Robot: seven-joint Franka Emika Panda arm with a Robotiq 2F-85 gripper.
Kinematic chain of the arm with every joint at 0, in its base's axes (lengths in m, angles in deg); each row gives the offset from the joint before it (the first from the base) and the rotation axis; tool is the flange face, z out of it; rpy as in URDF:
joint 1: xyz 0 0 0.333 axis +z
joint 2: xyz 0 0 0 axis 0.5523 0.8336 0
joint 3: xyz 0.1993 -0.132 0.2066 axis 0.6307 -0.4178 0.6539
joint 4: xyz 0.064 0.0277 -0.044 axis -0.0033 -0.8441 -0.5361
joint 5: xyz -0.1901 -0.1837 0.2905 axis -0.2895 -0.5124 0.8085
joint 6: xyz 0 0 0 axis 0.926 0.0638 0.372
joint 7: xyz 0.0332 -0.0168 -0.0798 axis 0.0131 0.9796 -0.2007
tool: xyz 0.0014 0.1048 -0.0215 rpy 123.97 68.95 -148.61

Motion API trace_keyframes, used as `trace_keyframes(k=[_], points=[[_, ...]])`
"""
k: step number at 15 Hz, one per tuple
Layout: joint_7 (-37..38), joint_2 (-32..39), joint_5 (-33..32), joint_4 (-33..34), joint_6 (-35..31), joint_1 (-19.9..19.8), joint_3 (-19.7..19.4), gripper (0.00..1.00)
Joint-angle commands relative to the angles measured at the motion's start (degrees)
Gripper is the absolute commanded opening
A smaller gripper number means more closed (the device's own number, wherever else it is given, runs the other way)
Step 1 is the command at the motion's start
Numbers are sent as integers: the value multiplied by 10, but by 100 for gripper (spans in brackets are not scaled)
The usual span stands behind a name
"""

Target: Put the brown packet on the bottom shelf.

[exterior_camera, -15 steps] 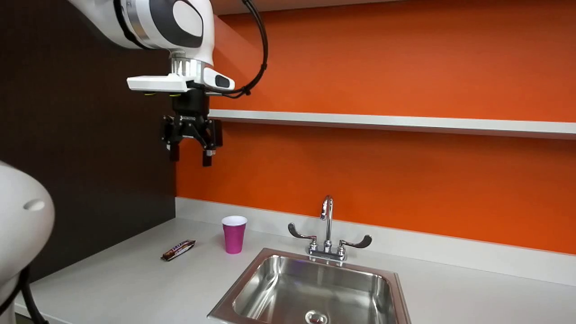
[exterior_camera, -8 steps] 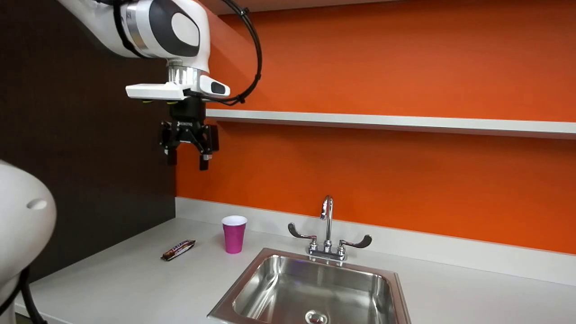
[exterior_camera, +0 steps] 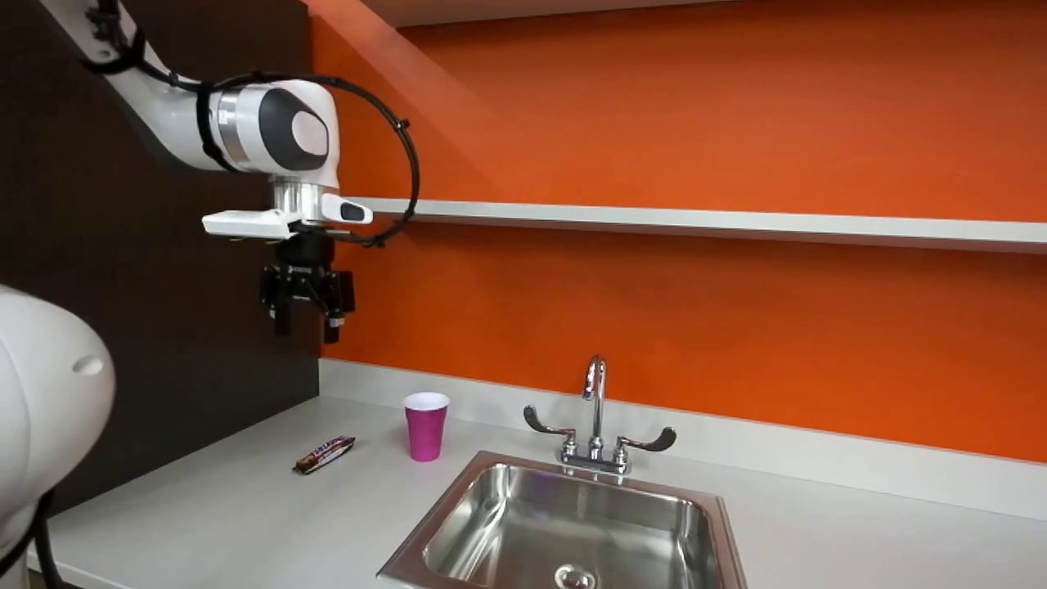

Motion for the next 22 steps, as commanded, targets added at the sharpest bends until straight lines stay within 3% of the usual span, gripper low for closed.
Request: trace_keyframes(k=[1,13,22], points=[[53,91,3,59,-31,8,20,100],[116,348,-30,203,-113,60,2,100],[121,469,-42,288,-119,102,-44,100]])
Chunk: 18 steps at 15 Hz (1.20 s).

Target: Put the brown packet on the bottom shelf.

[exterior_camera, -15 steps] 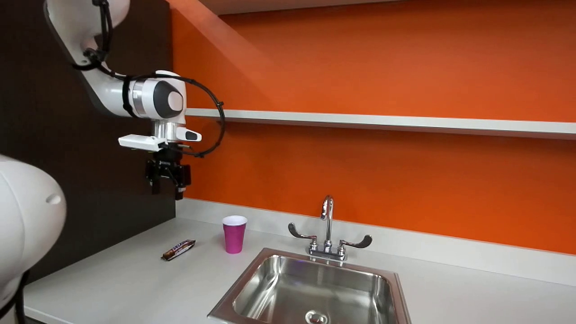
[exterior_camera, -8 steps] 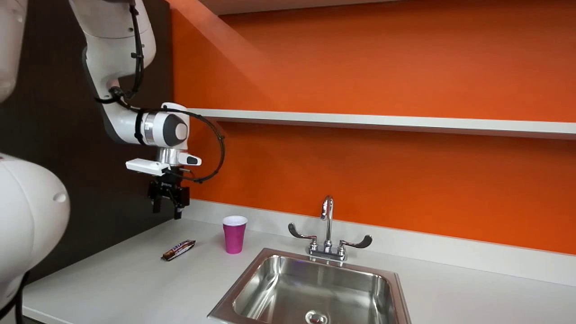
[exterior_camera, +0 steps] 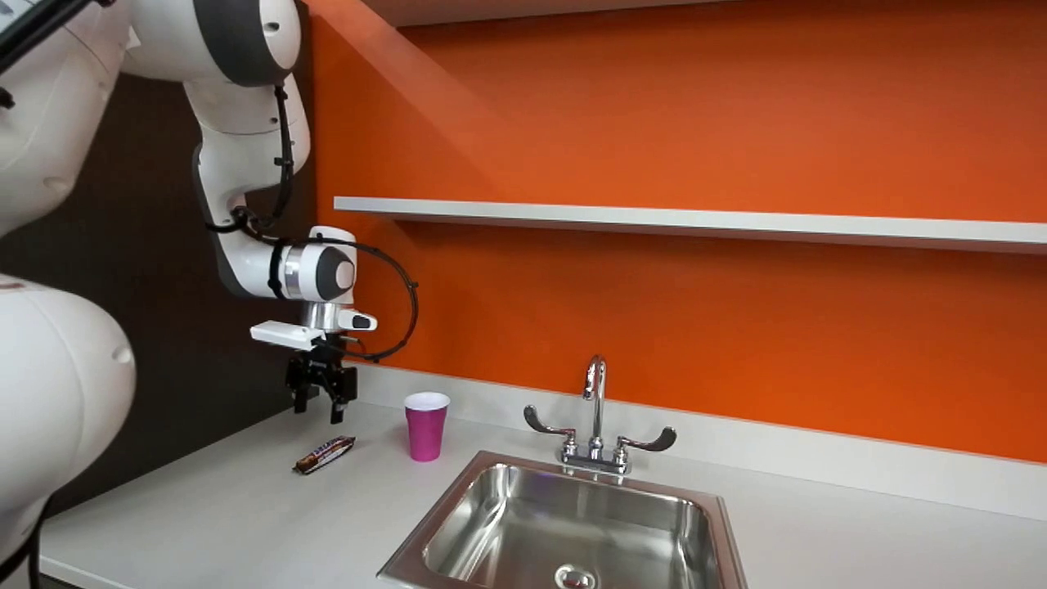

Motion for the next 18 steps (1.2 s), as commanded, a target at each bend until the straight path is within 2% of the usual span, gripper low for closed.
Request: trace_keyframes(k=[1,18], points=[[18,42,-13,37,5,22,-16,100],[25,117,-10,77,-35,54,-43,100]])
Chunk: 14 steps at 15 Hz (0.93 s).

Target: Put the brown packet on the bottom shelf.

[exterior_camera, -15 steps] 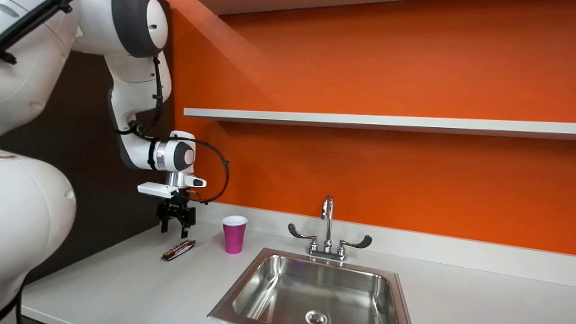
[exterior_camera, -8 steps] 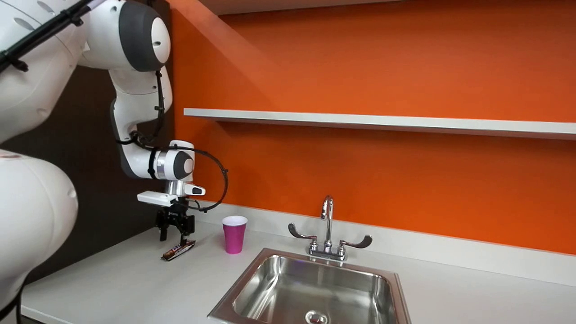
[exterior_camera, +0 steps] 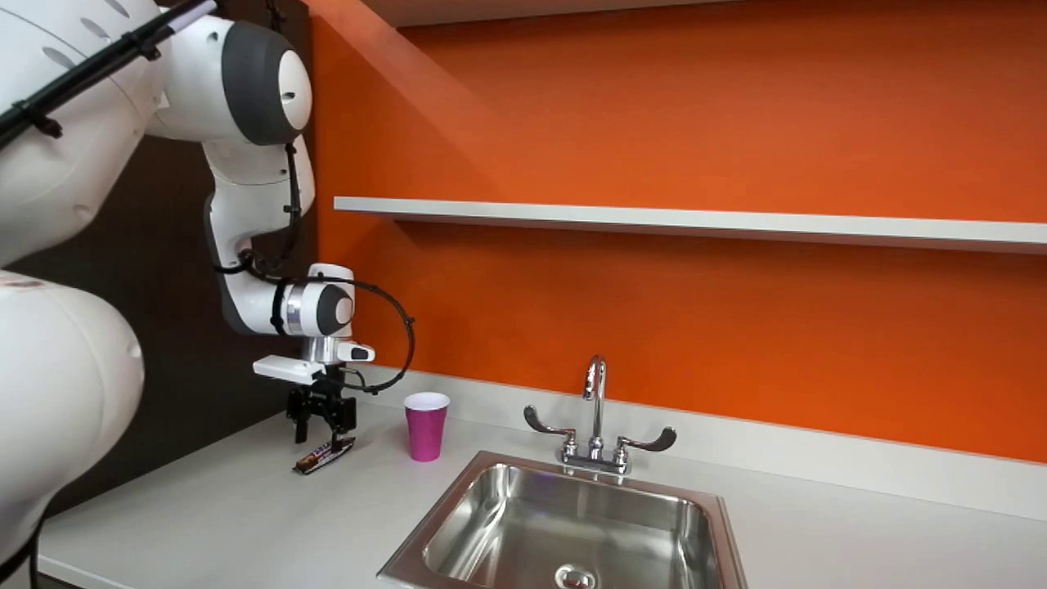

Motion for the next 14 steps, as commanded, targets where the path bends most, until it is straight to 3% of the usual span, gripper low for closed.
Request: trace_keyframes(k=[1,14], points=[[25,16,-10,17,-10,15,-12,100],[41,31,-8,30,-20,24,-28,100]])
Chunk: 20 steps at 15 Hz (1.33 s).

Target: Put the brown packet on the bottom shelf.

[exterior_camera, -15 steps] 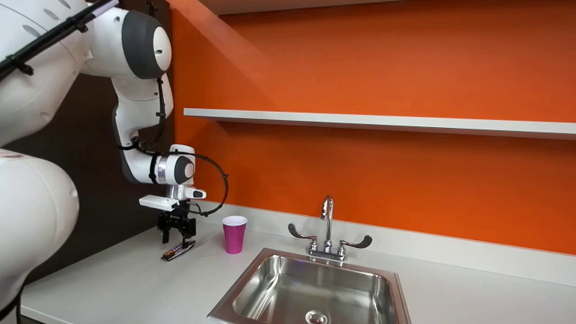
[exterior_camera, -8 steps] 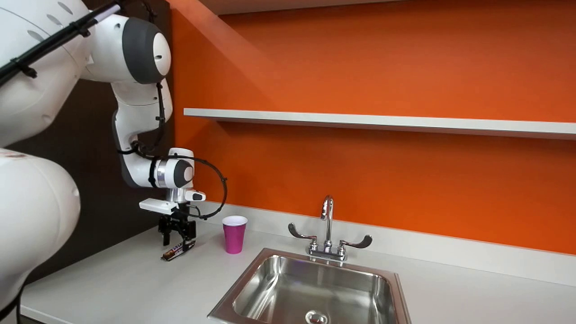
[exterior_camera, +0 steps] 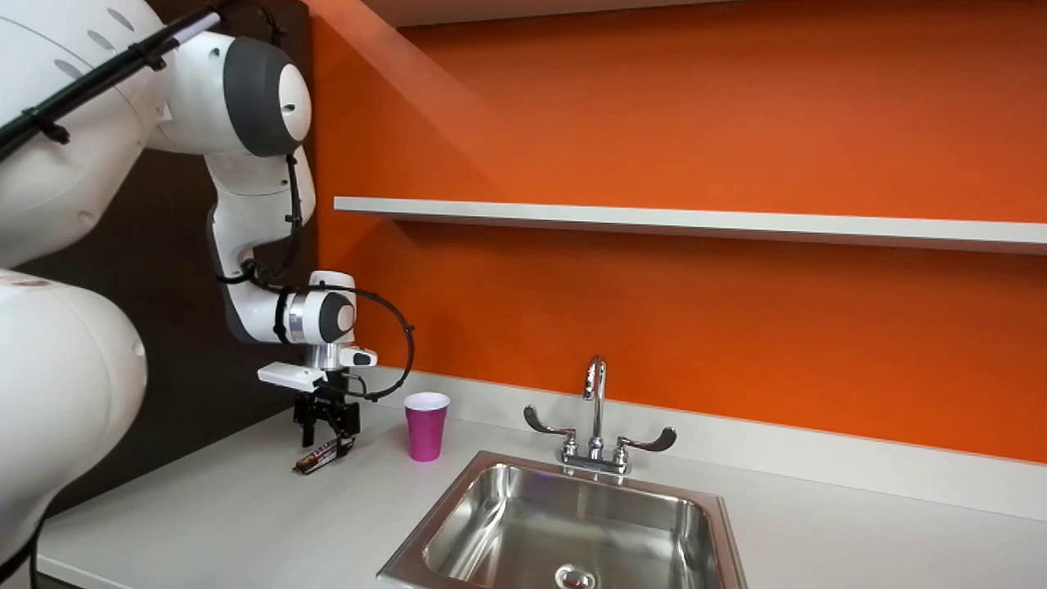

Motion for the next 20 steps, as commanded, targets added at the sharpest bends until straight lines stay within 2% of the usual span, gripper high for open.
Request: trace_keyframes(k=[1,10,11,12,20], points=[[21,9,-7,15,0,8,-8,100],[23,16,-5,22,2,7,-9,100],[23,17,-5,23,2,7,-9,75],[22,18,-5,23,2,6,-9,74],[20,19,-5,24,1,6,-9,11]])
